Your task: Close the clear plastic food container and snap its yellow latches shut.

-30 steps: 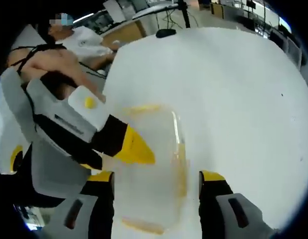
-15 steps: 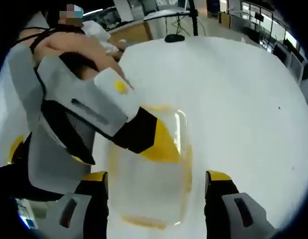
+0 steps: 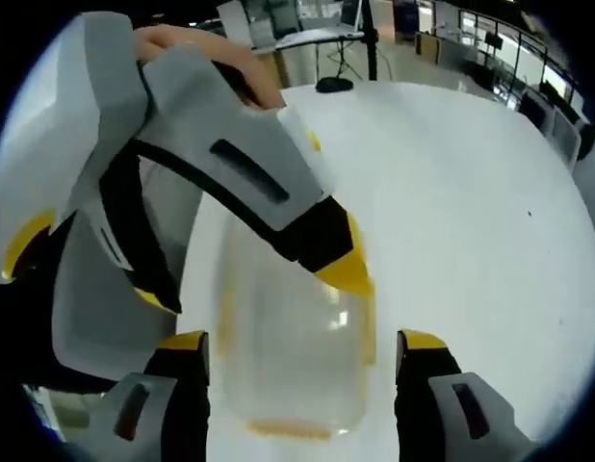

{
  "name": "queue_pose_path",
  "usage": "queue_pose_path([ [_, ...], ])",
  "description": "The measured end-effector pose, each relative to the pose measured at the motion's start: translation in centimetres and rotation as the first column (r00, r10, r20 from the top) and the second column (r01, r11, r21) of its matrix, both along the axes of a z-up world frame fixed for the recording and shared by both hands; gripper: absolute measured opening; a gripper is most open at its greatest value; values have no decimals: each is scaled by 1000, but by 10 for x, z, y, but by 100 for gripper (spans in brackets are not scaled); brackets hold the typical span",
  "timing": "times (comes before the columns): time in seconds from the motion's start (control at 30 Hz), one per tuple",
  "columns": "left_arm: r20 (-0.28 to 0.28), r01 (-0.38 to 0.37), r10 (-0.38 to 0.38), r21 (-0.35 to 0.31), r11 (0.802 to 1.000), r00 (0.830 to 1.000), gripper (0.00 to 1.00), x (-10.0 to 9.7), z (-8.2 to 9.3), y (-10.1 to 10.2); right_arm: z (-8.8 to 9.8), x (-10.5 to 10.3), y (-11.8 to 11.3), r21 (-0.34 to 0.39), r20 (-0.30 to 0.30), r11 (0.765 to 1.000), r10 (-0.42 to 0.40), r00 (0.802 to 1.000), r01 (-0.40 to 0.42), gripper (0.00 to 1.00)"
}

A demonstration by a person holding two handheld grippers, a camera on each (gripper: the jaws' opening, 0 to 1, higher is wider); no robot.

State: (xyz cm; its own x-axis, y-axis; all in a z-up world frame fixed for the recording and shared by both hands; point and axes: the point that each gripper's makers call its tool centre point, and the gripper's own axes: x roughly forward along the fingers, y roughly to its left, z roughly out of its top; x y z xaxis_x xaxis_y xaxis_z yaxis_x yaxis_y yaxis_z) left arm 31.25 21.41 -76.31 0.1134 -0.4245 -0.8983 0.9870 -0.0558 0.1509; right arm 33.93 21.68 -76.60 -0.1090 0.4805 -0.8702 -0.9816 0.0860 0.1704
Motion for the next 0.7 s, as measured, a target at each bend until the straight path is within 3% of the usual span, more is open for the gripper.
queue_pose_path([
  [0.53,-60,11,-9,36,999,998,90,12,5,6,3,-1,-13,16,59,999,-49,997,48,79],
  [0.7,-56,12,-10,38,999,998,90,17,7,7,2,-1,-16,17,71,999,-50,996,49,78],
])
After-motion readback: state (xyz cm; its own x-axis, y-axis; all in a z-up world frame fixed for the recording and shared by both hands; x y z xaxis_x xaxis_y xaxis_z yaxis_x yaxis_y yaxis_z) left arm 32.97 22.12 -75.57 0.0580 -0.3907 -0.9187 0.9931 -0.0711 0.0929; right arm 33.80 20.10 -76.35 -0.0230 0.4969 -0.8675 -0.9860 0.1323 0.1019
